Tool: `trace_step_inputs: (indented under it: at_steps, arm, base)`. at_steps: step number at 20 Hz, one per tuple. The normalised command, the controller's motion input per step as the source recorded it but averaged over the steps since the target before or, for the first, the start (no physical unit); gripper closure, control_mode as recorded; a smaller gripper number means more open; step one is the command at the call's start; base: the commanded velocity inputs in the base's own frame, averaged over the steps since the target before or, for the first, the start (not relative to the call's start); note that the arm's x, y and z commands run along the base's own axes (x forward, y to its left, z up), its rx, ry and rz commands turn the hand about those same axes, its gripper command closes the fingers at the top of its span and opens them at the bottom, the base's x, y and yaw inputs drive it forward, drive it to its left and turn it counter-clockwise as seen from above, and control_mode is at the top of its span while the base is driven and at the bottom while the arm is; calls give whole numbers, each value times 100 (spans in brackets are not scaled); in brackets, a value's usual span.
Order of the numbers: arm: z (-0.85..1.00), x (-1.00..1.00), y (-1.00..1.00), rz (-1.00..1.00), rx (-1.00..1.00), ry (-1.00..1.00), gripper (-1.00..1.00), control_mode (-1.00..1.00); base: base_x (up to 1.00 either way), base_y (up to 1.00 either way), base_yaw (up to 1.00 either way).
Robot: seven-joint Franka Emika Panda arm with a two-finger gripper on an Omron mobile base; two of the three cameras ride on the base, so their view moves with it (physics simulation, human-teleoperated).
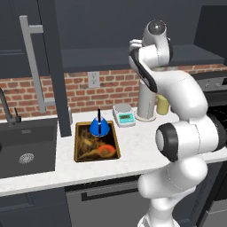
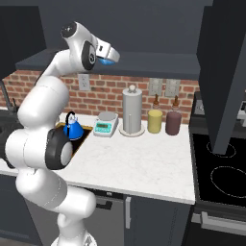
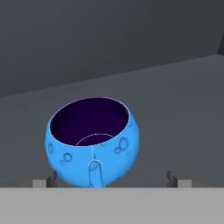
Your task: Pick the kettle from the counter and place it on the tray. Then pick the mug from the cabinet and place it on the tray. Then close the cabinet doors.
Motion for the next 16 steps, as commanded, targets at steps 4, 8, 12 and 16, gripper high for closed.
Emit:
trace_step_inputs:
  at_steps: [4,8,12,16]
  arm:
    - [0,5,0,-11,0,0,-100,-100]
    - [-1,5,0,-8,0,1,-100,-100]
    - [0,6,0,-6,0,0,-100,-100]
    - [0,0,0,-4,0,0,-100,-100]
  base:
    - [0,0,0]
    - [0,0,0]
    - [0,0,0]
    - [0,0,0]
